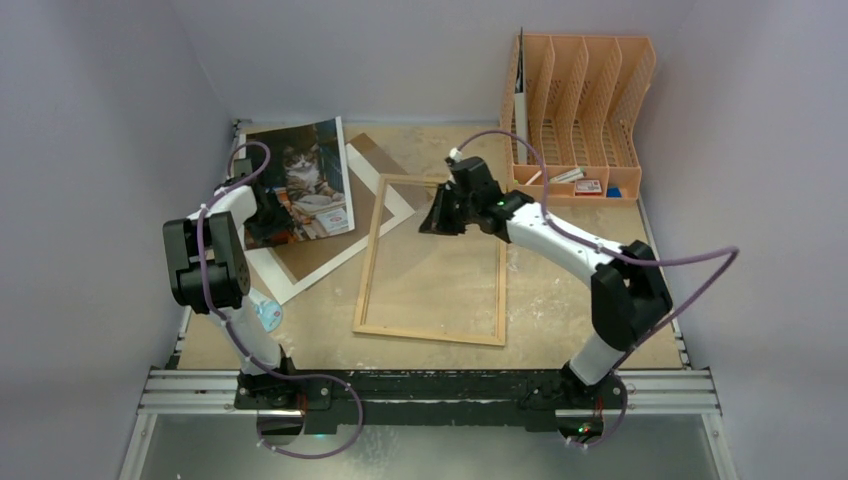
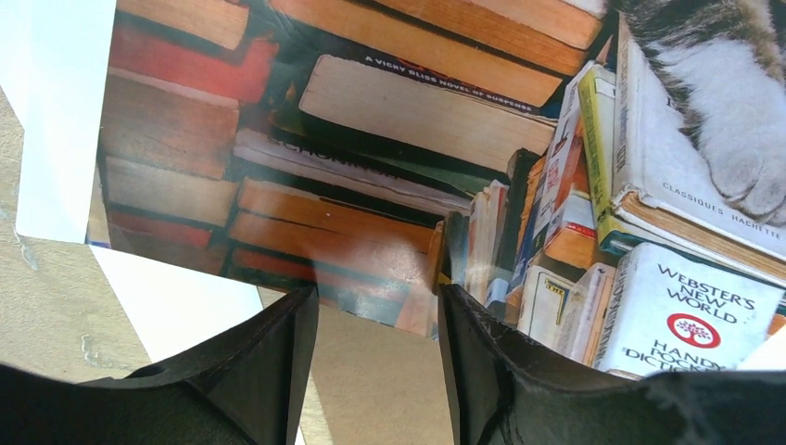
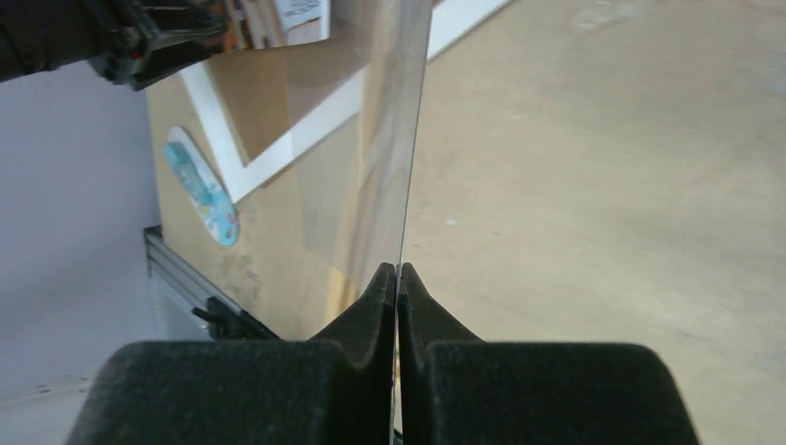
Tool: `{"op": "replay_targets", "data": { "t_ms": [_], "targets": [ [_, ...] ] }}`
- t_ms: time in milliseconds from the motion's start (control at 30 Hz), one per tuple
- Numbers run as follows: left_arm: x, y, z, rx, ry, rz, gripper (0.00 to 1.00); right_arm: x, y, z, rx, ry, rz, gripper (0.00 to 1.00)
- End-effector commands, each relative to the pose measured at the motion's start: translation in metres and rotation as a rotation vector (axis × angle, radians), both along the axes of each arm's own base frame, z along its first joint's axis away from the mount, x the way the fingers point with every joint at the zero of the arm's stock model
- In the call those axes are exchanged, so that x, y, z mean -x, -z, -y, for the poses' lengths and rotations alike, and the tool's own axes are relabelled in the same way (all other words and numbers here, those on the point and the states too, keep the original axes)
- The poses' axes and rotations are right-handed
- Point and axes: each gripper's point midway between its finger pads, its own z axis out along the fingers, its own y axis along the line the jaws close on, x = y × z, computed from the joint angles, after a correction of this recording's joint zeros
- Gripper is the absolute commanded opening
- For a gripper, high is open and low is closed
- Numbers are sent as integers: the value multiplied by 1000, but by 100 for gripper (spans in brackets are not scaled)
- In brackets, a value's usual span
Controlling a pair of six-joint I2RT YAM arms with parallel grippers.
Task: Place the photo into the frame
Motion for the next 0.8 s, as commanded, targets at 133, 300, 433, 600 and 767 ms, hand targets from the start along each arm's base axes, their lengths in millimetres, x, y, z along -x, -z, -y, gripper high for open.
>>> {"op": "replay_targets", "data": {
  "t_ms": [133, 300, 433, 600, 767],
  "targets": [
    [-7, -35, 10, -2, 63, 62, 54, 35, 30, 57, 96, -67, -9, 0],
    [-17, -66, 37, 7, 141, 122, 60, 49, 45, 82, 101, -10, -3, 0],
    [-14, -79, 77, 42, 256, 170, 73, 58, 50, 98, 81, 49, 29, 0],
    [6, -71, 125, 174, 375, 210, 77, 60, 58, 113, 70, 110, 66, 0],
    [33, -54, 147, 287, 436, 209, 77, 67, 65, 111, 9, 106, 78, 0]
  ]
}}
